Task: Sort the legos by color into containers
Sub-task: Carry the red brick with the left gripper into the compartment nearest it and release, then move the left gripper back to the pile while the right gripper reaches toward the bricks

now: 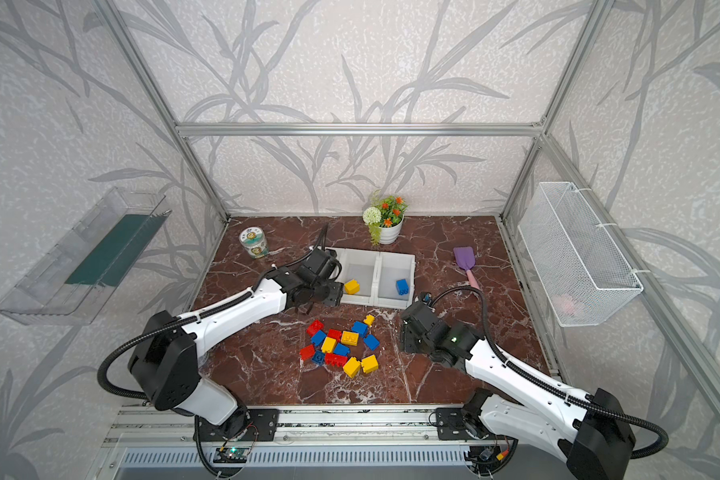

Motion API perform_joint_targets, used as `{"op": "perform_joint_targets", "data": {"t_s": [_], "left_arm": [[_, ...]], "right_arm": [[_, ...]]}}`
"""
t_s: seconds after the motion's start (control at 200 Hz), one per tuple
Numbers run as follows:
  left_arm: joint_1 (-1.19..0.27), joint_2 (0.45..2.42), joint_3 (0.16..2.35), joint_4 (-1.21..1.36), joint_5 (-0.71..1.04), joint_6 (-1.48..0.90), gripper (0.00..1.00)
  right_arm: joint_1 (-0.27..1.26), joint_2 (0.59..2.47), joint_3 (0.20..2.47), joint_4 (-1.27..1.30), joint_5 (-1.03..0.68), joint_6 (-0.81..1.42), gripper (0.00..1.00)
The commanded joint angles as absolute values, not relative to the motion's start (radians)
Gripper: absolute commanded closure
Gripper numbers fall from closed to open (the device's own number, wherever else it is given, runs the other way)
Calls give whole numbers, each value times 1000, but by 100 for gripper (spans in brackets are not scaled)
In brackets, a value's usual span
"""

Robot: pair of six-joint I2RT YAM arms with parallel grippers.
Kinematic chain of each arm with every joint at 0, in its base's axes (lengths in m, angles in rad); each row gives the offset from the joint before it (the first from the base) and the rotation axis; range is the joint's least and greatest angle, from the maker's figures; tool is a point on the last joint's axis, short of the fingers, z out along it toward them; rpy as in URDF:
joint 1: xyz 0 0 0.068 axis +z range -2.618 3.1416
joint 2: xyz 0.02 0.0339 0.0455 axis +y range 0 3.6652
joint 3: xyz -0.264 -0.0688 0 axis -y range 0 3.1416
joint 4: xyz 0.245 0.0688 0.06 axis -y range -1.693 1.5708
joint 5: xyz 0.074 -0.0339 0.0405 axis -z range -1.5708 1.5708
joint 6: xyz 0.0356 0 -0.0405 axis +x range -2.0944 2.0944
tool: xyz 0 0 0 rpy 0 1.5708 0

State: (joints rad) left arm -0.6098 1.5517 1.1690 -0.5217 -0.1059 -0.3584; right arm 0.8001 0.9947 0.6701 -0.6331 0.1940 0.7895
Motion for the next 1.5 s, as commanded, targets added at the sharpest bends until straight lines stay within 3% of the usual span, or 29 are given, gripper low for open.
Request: {"op": "perform_joint_targets", "data": {"t_s": [0.0, 0.47, 0.63, 0.87, 1.02, 1.225, 1.495], "left_arm": [[-544, 1556, 1194, -500, -132, -329, 48], [-449, 1734, 1318, -473, -101, -309, 47], [-448, 1745, 1334, -478, -112, -318, 25], [-448, 1707, 1321, -502, -109, -325, 20], [-448, 1644, 1287, -532, -82, -342, 20], [-446, 1453, 1072, -493, -86, -402, 20], [-446, 1188, 788, -412, -120, -469, 19]], "right_arm": [[807, 994, 692, -650, 210, 785, 30], [808, 960, 692, -681, 217, 784, 30], [808, 956, 692, -687, 219, 787, 30], [808, 948, 680, -688, 218, 796, 30], [820, 960, 685, -683, 218, 795, 30], [854, 1008, 686, -625, 213, 790, 30], [883, 1239, 813, -557, 163, 708, 30]]}}
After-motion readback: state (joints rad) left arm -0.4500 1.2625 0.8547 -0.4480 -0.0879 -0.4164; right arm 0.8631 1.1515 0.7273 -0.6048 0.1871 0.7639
